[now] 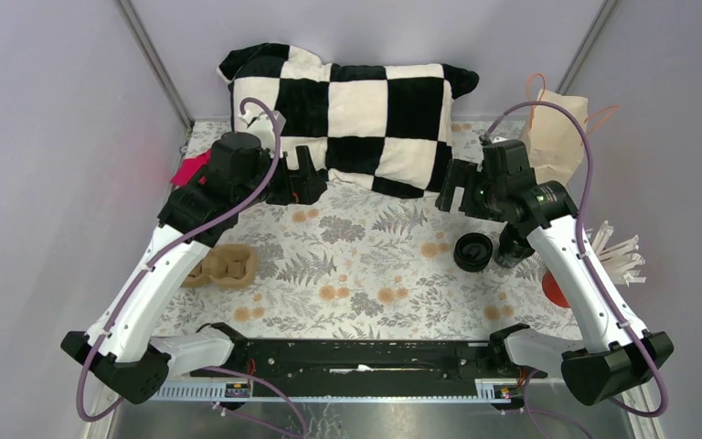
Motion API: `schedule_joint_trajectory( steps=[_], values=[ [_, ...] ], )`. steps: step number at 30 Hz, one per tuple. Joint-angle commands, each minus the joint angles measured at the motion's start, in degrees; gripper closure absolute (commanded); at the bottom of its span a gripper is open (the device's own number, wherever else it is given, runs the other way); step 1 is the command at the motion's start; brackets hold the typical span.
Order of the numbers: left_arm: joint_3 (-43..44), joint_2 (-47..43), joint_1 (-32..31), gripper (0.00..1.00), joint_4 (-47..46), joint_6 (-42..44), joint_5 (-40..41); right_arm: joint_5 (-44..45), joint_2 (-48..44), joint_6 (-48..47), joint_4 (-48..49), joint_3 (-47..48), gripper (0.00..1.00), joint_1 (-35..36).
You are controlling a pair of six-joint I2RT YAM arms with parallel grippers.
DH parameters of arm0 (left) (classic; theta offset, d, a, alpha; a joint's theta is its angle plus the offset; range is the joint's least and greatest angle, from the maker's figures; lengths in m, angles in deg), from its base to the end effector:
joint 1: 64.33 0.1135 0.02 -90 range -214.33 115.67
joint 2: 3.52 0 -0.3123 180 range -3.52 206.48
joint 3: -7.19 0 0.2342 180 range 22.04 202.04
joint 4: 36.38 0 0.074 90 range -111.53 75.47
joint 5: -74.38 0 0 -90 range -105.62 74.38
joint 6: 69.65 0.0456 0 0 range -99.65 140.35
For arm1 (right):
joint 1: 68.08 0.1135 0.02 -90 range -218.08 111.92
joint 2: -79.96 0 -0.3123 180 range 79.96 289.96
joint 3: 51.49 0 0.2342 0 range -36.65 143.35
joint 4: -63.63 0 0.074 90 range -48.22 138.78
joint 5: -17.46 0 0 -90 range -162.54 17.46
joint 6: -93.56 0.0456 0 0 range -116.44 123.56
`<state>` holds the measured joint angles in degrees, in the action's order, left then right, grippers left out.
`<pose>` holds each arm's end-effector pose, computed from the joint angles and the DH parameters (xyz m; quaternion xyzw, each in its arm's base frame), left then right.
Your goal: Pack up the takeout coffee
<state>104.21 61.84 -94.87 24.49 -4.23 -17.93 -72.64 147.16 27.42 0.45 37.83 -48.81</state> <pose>0.1657 -0.0999 0.4619 0.0550 0.8607 -0.2495 0.4404 0.1945 0.0681 0.4110 0.0361 0.9095 0.1530 0.3849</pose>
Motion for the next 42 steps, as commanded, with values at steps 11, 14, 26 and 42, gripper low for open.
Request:
schedule_joint_trajectory(
  steps=[11, 14, 26, 42],
  values=[
    [2.84, 0.29, -0.83, 0.01, -0.81, 0.40, 4.12, 11.84, 2.30, -1.54, -8.28, 9.71, 0.00, -0.28],
    [3.55, 0.25, -0.83, 0.01, 1.00, 0.17, 7.58, 17.45, 4.24, 1.13, -11.91, 11.10, 0.01, -2.41],
    [1.24, -0.82, -0.83, 0.01, 1.85, 0.06, 6.87, 7.91, 8.47, 2.41, -7.37, 2.50, 0.31, -22.17],
    [1.88, 0.30, -0.83, 0.01, 1.84, 0.36, 5.48, 7.62, 11.44, -0.72, -0.59, -5.75, 0.68, -23.31]
  ],
)
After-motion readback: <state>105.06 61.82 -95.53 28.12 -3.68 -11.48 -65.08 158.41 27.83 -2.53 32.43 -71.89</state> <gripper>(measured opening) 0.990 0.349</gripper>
